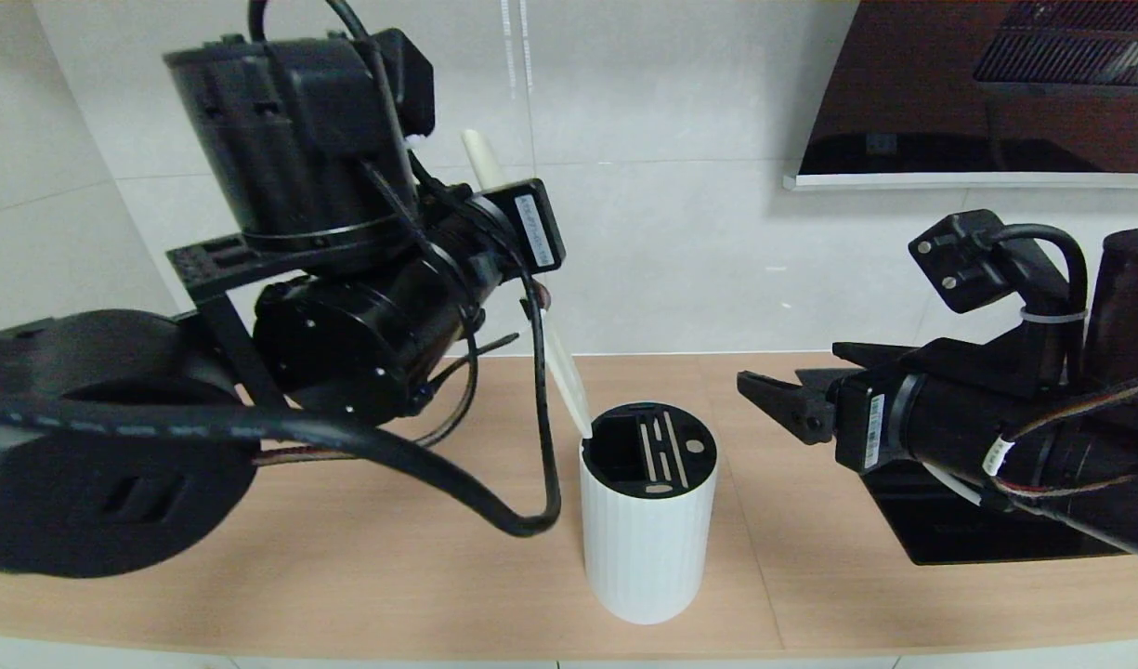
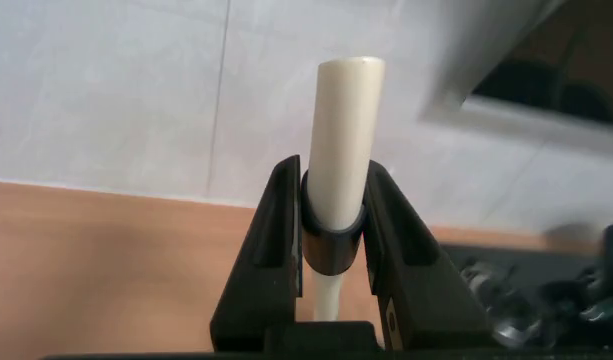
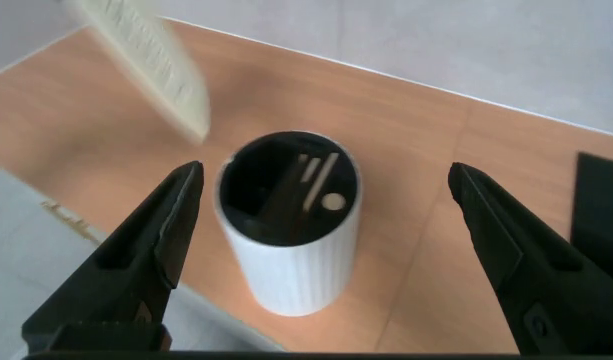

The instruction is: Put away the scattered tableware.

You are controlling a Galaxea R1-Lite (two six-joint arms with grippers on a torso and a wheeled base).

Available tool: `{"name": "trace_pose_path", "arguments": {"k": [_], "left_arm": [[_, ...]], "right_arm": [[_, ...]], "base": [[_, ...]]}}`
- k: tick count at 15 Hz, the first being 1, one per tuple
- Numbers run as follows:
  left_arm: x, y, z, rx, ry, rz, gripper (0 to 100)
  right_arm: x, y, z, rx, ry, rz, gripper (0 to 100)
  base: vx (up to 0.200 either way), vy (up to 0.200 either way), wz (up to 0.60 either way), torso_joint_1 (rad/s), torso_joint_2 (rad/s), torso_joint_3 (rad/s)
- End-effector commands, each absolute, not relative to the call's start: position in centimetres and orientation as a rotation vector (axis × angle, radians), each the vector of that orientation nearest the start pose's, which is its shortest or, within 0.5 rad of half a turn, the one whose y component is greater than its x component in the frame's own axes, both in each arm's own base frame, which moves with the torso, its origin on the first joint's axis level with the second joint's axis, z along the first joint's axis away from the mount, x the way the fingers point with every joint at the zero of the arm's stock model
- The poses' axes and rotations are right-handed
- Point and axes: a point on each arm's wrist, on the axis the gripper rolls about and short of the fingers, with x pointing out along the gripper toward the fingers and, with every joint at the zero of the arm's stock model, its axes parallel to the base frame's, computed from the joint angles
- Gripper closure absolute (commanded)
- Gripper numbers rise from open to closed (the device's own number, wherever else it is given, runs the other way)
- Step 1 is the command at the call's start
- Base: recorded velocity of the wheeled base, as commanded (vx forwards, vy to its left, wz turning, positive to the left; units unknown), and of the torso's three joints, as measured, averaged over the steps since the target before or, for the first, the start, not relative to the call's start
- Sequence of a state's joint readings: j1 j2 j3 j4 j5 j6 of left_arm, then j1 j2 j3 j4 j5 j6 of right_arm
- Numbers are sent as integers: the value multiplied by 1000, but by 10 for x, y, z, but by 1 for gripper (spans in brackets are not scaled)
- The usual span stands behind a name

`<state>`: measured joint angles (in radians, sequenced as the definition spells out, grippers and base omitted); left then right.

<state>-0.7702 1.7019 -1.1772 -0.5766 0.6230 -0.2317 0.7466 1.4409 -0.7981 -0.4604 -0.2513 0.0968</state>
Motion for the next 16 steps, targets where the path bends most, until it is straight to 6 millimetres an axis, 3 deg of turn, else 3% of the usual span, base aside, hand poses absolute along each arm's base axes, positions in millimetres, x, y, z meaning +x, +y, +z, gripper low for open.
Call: {"name": "trace_pose_path", "arguments": {"k": [1, 14, 16], "left_arm": [[245, -227, 266, -236, 12, -163, 100], [271, -255, 220, -194, 68, -159, 100], [275, -262, 201, -161, 108, -155, 100]], "right_arm": [[190, 166, 229, -5, 206, 480, 0], [191, 168, 226, -16, 214, 480, 0], [192, 168, 225, -18, 218, 479, 0]], "base": [[0, 0, 0, 0, 0, 0], [0, 0, 0, 0, 0, 0], [0, 0, 0, 0, 0, 0]]}}
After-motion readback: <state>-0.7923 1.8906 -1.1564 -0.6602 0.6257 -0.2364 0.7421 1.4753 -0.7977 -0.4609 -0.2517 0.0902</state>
